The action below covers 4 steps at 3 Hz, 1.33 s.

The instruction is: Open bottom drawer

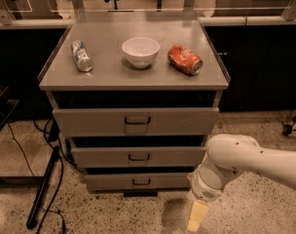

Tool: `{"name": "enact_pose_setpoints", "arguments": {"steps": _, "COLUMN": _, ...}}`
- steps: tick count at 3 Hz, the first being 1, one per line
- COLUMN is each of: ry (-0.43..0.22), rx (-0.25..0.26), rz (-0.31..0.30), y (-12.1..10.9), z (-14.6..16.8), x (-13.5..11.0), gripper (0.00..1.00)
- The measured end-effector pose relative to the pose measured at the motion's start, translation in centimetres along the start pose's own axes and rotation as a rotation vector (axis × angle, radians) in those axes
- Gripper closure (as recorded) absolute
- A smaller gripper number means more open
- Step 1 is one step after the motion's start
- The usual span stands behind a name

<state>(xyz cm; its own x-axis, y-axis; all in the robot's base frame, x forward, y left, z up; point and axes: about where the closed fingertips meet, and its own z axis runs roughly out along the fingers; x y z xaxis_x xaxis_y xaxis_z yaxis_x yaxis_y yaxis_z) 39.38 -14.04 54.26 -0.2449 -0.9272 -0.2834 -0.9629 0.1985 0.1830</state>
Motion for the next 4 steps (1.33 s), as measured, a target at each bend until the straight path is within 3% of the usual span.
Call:
{"name": "enact_pose_setpoints", "arguments": {"steps": 1, "ry": 0.022, "rx": 0.001, "rz": 0.014, "y": -0.6, "z": 2.9, "x": -0.2, "gripper": 0.0}}
{"name": "enact_pose_setpoints", "arguments": {"steps": 2, "ry": 0.018, "rx": -0.01, "rz": 0.063, "y": -5.5, "z": 10.2, "x": 0.0, "gripper": 0.0}}
{"name": "enact_pose_setpoints", "arguments": {"steps": 3, "ry": 0.018, "rx": -0.01, "rz": 0.063, "y": -5.5, "z": 10.2, "x": 0.0, "gripper": 0.0}}
{"name": "enact_pose_setpoints", "arguments": {"steps": 4, "ry": 0.01, "rx": -0.046, "rz": 0.1, "y": -5.7, "z": 13.6, "x": 0.3, "gripper": 0.0}}
